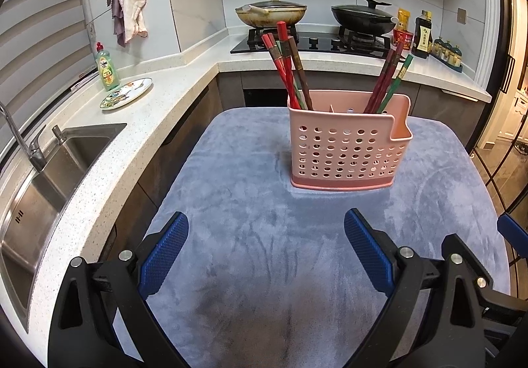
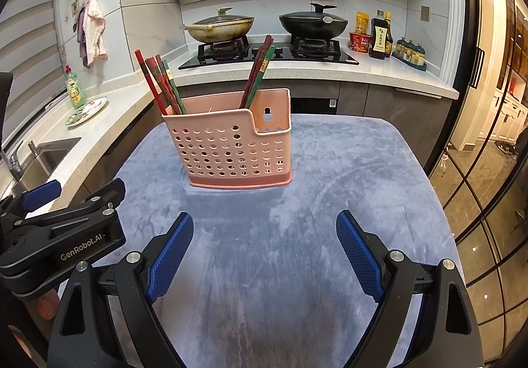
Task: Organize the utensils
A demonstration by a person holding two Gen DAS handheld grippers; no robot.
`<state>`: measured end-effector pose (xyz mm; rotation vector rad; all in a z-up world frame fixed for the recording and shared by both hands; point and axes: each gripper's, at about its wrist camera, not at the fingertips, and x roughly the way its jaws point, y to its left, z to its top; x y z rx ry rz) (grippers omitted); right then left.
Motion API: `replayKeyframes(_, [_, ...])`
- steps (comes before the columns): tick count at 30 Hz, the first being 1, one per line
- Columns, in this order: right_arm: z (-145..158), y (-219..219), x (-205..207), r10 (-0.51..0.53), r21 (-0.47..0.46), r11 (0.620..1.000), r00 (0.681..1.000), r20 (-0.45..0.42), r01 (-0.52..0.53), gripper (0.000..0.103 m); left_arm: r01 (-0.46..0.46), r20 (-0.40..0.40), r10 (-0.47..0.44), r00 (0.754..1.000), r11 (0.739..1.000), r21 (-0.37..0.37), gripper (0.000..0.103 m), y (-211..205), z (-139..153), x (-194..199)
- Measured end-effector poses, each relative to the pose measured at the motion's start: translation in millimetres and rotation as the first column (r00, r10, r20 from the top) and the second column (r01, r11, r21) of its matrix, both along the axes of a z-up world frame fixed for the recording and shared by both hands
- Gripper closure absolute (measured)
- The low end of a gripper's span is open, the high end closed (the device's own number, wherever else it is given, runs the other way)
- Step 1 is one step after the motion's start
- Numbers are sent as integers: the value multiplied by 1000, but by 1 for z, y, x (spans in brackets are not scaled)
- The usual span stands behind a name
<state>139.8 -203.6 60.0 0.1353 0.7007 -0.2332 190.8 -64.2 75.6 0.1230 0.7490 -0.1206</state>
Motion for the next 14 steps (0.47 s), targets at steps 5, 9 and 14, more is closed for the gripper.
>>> replayKeyframes(5, [0,0,0,-1,2,1000,1000,0,1,18,7,0,-7,1000,1000,0,12,0,0,-1])
replayKeyframes(9, [0,0,0,-1,1,1000,1000,-1,1,18,9,6,-9,1000,1000,3,12,0,0,-1])
replayKeyframes(14, [0,0,0,0,2,1000,1000,-1,0,18,20,0,-20,1000,1000,-11,12,0,-2,0])
